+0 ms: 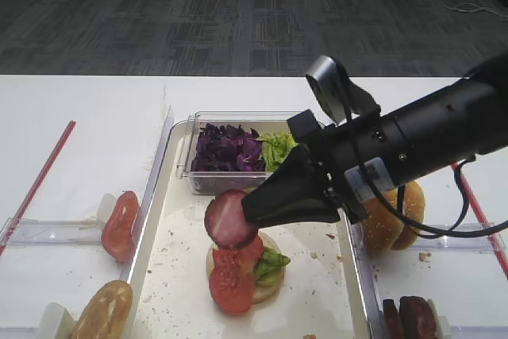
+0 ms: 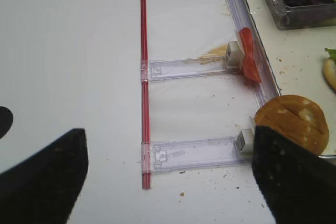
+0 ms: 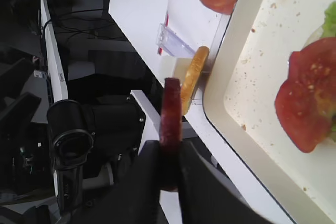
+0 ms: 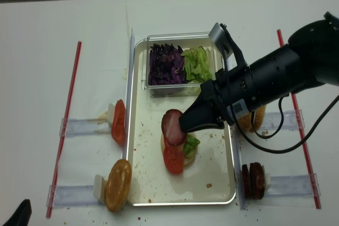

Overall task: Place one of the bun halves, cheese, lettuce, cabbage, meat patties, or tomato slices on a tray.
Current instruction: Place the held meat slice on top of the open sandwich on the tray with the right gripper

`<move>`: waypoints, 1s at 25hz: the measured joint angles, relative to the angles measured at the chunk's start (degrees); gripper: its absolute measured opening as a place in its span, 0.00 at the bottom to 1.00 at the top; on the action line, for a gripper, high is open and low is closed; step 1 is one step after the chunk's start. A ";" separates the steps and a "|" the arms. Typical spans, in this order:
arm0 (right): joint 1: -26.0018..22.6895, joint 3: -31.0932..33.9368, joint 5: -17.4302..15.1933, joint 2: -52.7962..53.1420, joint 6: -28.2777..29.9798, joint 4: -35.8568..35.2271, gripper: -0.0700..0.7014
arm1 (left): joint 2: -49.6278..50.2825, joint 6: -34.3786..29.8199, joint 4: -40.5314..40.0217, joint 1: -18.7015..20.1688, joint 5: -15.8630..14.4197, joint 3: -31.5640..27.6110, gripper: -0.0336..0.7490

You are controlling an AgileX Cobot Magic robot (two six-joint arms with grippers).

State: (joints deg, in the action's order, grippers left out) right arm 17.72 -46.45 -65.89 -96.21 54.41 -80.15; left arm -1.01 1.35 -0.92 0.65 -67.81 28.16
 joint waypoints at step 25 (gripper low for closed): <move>0.00 0.00 4.35 -12.54 1.93 -5.78 0.26 | 0.00 0.00 0.00 0.00 0.00 0.00 0.83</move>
State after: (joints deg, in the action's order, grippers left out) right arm 17.72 -46.45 -61.54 -108.74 56.34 -85.93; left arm -1.01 1.35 -0.92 0.65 -67.81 28.16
